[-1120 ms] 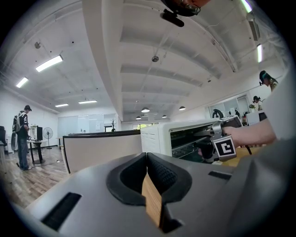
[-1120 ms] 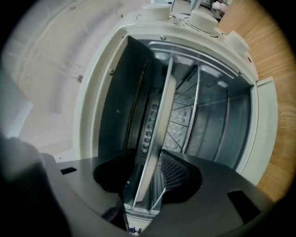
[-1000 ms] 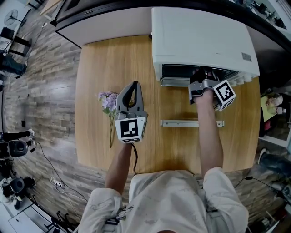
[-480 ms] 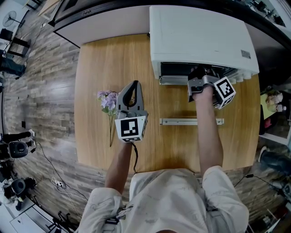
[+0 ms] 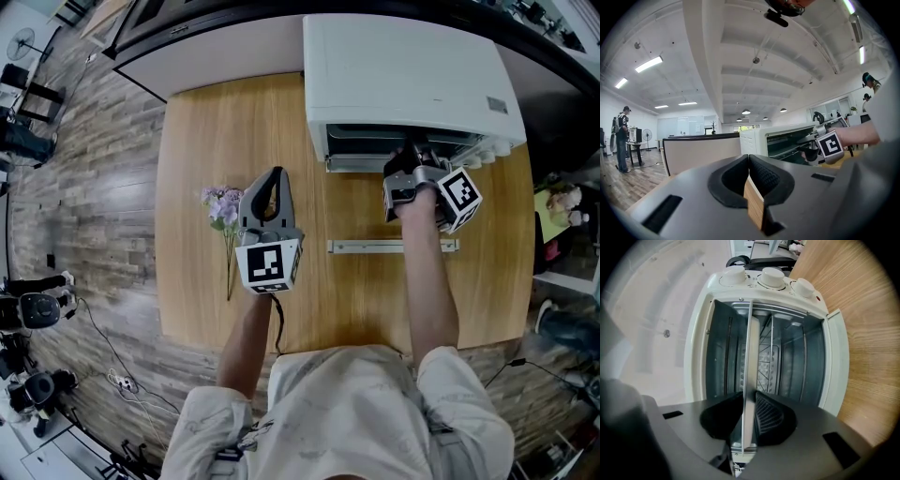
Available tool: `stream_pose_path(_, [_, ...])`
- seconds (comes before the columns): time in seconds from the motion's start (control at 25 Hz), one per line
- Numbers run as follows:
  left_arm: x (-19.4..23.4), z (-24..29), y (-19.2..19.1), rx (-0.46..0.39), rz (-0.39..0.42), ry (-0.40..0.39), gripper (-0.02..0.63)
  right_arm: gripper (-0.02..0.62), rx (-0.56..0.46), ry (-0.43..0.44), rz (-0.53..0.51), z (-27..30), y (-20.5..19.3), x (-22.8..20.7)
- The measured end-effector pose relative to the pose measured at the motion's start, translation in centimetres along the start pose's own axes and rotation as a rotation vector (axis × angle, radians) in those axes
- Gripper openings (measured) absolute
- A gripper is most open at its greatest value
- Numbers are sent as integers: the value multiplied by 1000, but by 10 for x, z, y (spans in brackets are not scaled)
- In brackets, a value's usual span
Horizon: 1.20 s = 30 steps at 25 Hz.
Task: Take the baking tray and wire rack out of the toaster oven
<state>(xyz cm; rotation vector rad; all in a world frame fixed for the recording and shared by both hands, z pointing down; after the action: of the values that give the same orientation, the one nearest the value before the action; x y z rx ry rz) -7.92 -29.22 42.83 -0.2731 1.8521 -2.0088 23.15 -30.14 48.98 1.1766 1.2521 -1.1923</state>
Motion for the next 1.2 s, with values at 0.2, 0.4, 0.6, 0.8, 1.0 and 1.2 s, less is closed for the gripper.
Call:
stream_pose_path(0.2, [-3,-7,3,-9,-2,1,15,95,2,-1,8,-12,-3,0])
stream_pose_path(0.4, [-8,-13,6,-21,-2,1,15,94,8,-3,20,-27,-4,-2])
stream_pose_path(0.6, [-12,-20,10,-38,-5,-5,15,92,10,-18,26,-41,-8,-1])
stream_pose_path(0.8, [-16,-27,16,-57,-10,-8,15,91,18,-23,32,-56,-10,-1])
stream_pose_path(1.0, [-19,-37,21,-70,-8,-10,15,89,18,-32,44,-72,-13,-1])
stream_pose_path(1.2, [-22,-50,26,-83,-8,-9,15,87,19,-43,55,-87,-16,-1])
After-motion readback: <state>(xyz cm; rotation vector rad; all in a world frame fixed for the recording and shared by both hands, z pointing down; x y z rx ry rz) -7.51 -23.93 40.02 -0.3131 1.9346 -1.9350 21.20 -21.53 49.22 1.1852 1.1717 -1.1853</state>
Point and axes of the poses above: the fingertips, and each gripper's own axes: z forward along the fingers, x to its left, y out of its top, the point moved 8 cm from there along -z, backward along the fingers, and after that the axes turned 7 degrees about y, right-handed, at the moved point
